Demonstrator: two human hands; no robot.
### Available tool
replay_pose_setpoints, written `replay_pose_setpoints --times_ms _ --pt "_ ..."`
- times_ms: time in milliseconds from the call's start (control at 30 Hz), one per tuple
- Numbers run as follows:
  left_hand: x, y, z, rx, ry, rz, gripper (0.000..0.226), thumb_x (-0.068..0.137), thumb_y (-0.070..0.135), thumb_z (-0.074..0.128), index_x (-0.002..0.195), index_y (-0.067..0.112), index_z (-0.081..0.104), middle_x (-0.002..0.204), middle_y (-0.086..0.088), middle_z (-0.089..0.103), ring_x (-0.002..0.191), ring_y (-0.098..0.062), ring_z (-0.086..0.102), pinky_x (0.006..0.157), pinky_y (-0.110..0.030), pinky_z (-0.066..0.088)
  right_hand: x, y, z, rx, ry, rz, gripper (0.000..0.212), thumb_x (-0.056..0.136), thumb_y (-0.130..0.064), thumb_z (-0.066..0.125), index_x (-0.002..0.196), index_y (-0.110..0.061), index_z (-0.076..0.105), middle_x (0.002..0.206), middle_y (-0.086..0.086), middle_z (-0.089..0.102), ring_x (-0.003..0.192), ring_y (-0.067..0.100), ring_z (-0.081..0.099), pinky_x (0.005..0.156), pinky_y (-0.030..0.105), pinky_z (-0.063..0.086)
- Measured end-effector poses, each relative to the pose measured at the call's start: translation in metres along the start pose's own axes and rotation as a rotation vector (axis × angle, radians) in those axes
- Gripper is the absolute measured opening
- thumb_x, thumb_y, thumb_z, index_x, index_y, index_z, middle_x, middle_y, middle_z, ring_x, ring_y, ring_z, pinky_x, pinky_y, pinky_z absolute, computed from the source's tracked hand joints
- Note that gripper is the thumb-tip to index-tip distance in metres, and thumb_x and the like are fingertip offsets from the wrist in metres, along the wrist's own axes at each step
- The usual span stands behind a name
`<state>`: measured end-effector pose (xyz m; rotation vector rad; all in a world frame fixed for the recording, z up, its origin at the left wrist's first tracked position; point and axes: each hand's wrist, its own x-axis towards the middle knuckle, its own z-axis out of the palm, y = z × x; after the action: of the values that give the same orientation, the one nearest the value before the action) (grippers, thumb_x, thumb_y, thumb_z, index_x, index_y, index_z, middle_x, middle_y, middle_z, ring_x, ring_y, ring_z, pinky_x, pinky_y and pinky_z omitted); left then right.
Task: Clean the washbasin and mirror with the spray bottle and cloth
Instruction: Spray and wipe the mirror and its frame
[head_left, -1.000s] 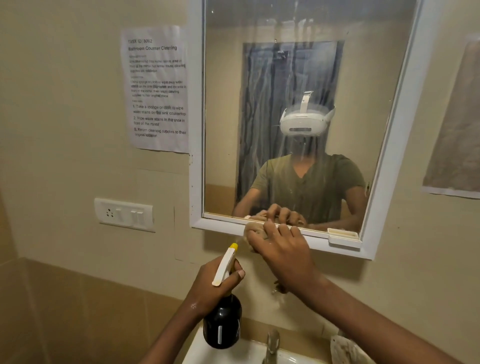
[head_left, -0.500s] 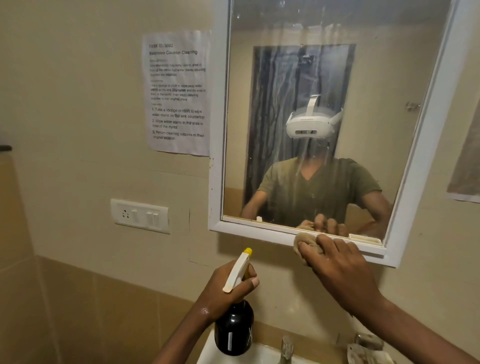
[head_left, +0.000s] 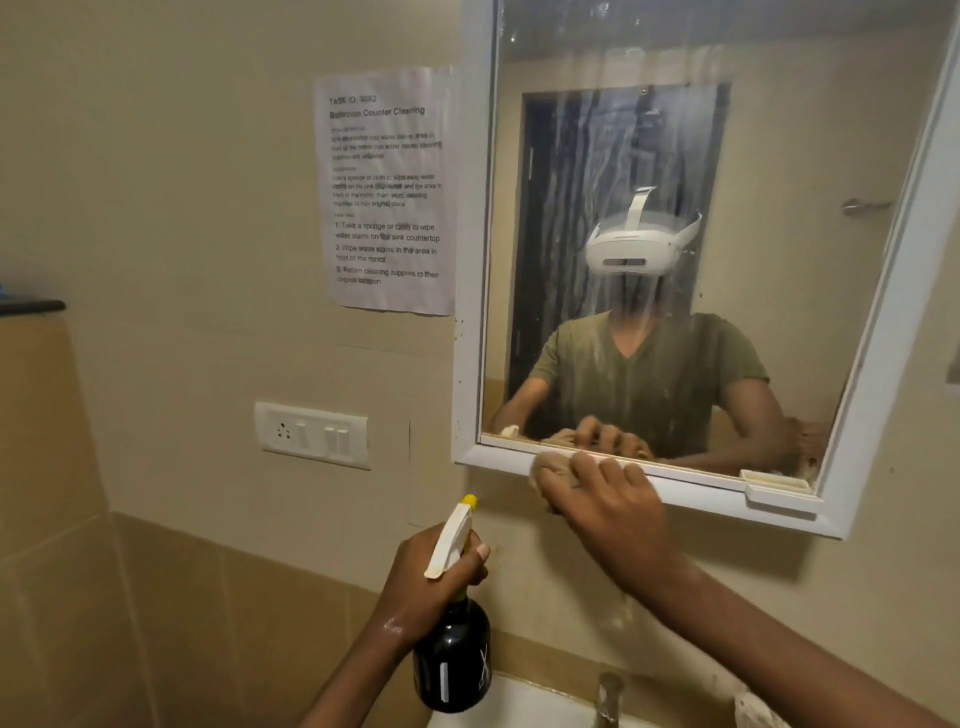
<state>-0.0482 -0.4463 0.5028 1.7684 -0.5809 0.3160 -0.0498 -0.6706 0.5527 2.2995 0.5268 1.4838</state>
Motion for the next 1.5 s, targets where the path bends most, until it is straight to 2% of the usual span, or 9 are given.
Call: replay_pose_setpoints --times_ms 267,400,700,1000,1067,1133,1200,1333,1500 --pt "0.004 -0.005 0.000 0.001 0.075 0.019 0.036 0.075 0.049 0.060 0.074 0.013 0.062 0.071 -0.011 0.067 0.064 -0.019 0.063 0.060 -0.020 0.048 -0.024 0.023 -0.010 -0.064 -0.066 -0.004 0.031 0.092 -0.013 0.053 0.122 -0.019 0.055 0.098 0.016 0.061 0.075 0.034 0.056 0.062 0.044 0.047" --pt "0.008 -0.002 -0.004 -0.038 0.081 -0.006 0.036 0.073 0.052 0.061 0.078 0.016 0.064 0.075 -0.009 0.067 0.065 -0.012 0.062 0.060 -0.018 0.047 -0.024 0.025 -0.007 -0.042 -0.060 -0.018 0.037 0.087 -0.011 0.056 0.123 -0.017 0.054 0.100 0.019 0.062 0.076 0.035 0.057 0.062 0.045 0.049" --pt "0.016 -0.001 -0.024 0.008 0.122 -0.002 0.035 0.073 0.052 0.062 0.084 0.019 0.064 0.080 -0.012 0.066 0.069 -0.020 0.061 0.062 -0.019 0.046 0.015 -0.017 0.013 0.068 -0.007 -0.024 0.028 0.093 -0.015 0.051 0.120 -0.018 0.056 0.097 0.013 0.061 0.075 0.031 0.057 0.064 0.042 0.048" --pt "0.022 -0.009 -0.061 0.072 0.044 0.028 0.036 0.074 0.050 0.059 0.075 0.015 0.064 0.072 -0.009 0.068 0.065 -0.019 0.064 0.065 -0.024 0.048 0.067 -0.081 0.037 0.088 0.031 -0.030 0.047 0.102 -0.015 0.016 0.100 -0.021 0.062 0.090 0.007 0.064 0.070 0.024 0.061 0.059 0.037 0.051" --pt "0.032 -0.005 -0.073 0.093 -0.054 0.038 0.032 0.074 0.049 0.062 0.081 0.018 0.064 0.076 -0.007 0.066 0.064 -0.015 0.061 0.061 -0.020 0.046 0.050 -0.069 0.034 0.068 0.036 -0.013 0.041 0.102 -0.016 0.023 0.107 -0.022 0.063 0.096 0.010 0.066 0.073 0.026 0.061 0.061 0.039 0.051" --pt "0.043 0.002 -0.077 0.098 -0.137 0.059 0.028 0.074 0.047 0.063 0.083 0.020 0.064 0.076 -0.005 0.065 0.062 -0.008 0.056 0.058 -0.018 0.043 0.036 -0.055 0.033 0.028 0.015 -0.020 0.021 0.098 -0.022 0.047 0.113 -0.023 0.061 0.099 0.011 0.065 0.074 0.028 0.060 0.062 0.040 0.048" --pt "0.055 0.007 -0.077 0.093 -0.173 0.094 0.026 0.074 0.046 0.063 0.080 0.021 0.063 0.071 -0.001 0.063 0.060 -0.006 0.055 0.057 -0.019 0.043 0.032 -0.052 0.034 0.006 -0.019 -0.022 0.030 0.088 -0.023 0.064 0.118 -0.024 0.057 0.100 0.011 0.064 0.076 0.029 0.058 0.064 0.041 0.047" --pt "0.073 0.012 -0.074 0.090 -0.156 0.128 0.040 0.073 0.049 0.060 0.073 0.009 0.062 0.068 -0.013 0.066 0.062 -0.027 0.061 0.061 -0.040 0.050 0.033 -0.059 0.033 0.005 -0.026 0.004 0.032 0.089 -0.019 0.059 0.121 -0.025 0.056 0.102 0.011 0.064 0.079 0.029 0.060 0.066 0.043 0.053" --pt "0.078 0.012 -0.071 0.003 -0.169 0.147 0.033 0.071 0.054 0.062 0.078 0.022 0.063 0.074 -0.006 0.067 0.067 -0.021 0.062 0.065 -0.032 0.051 0.034 -0.064 0.030 -0.023 -0.080 0.046 0.030 0.090 -0.021 0.051 0.120 -0.025 0.055 0.103 0.011 0.065 0.080 0.029 0.063 0.066 0.042 0.054"
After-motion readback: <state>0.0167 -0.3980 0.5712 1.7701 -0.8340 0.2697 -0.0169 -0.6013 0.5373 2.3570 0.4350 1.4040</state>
